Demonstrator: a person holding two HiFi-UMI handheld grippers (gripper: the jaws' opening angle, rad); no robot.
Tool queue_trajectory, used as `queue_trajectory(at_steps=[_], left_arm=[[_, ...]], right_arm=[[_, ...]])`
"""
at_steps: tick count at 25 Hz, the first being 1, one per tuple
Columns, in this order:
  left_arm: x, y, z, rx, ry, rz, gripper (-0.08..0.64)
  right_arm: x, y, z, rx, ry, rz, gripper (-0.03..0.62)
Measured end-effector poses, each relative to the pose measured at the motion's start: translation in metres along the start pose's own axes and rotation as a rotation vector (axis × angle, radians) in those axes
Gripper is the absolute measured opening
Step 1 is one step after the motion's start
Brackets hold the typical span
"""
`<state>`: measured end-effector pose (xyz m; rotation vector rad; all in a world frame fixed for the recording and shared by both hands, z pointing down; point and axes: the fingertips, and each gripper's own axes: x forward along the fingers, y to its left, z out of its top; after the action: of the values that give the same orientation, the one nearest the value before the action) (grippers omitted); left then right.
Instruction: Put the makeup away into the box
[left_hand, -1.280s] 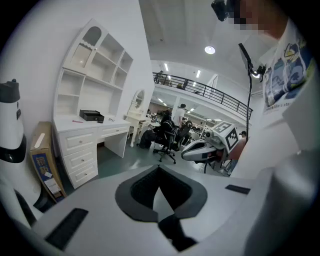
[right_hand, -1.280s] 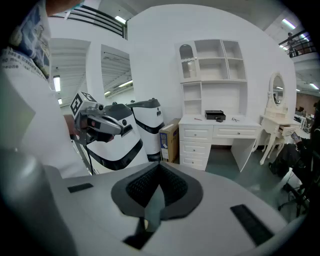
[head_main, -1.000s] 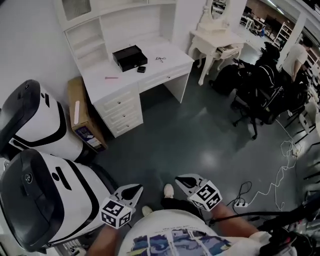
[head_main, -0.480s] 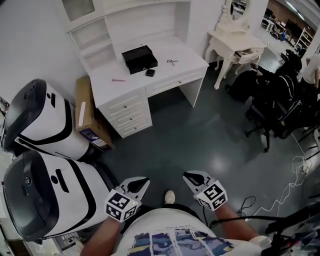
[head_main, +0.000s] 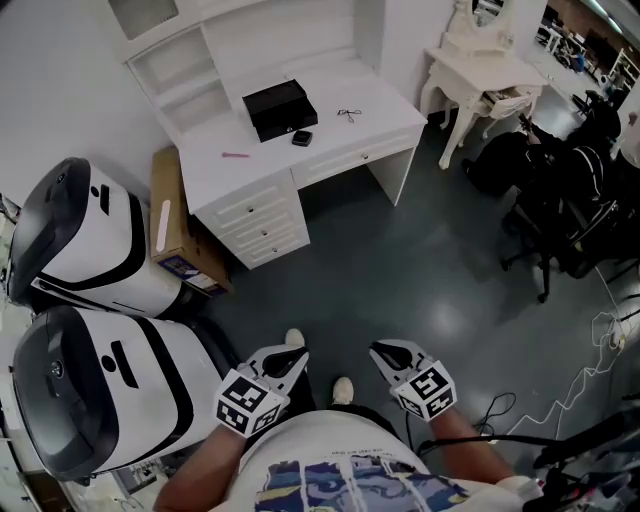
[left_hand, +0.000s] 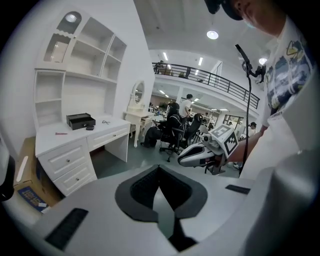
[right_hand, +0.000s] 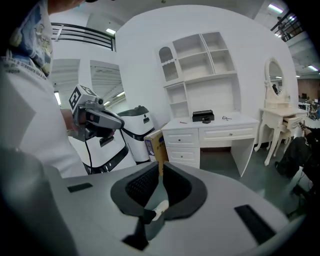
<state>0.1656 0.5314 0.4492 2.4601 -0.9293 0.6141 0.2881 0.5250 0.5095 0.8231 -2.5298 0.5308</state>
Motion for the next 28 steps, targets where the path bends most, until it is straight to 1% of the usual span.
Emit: queue_trajectory(at_steps=[5,10,13,16,21,24,27,28], left_arm=[[0.014,0.031,0.012,-0.019,-0.018,-0.028,0.014],[0.039,0.08,0.034,-0.038,-0.045,-0.077,0.014],[0.048,0.118,0.061,-0.041,-0.081,-0.095,0.014],[0.045,0.15,0.083,-0.031,-0.108,-0.103,0.014],[0.035,0.215,0.097,-0.026,-0.123,-0.084,0.014],[0.025,0.249,0.1,-0.044,-0.13,-0.073,0.014],[0.02,0.277,0.1,-0.055,-0.134,-0.061,0.014],[0.019,0.284,0.101,-0.061,-0.137,-0.057,0.014]], right_arm=[[0.021,-0.017,0.013,-0.006,0.02,-0.016,0.029],[0.046,-0.051,0.04,0.002,0.044,-0.076,0.031],[0.071,-0.069,0.063,-0.007,0.064,-0.097,0.032],[0.097,-0.079,0.089,-0.028,0.08,-0.1,0.034],[0.15,-0.097,0.133,-0.068,0.092,-0.102,0.035],[0.182,-0.1,0.156,-0.098,0.106,-0.086,0.06],[0.21,-0.107,0.174,-0.132,0.121,-0.082,0.124],[0.217,-0.109,0.178,-0.142,0.125,-0.08,0.124]])
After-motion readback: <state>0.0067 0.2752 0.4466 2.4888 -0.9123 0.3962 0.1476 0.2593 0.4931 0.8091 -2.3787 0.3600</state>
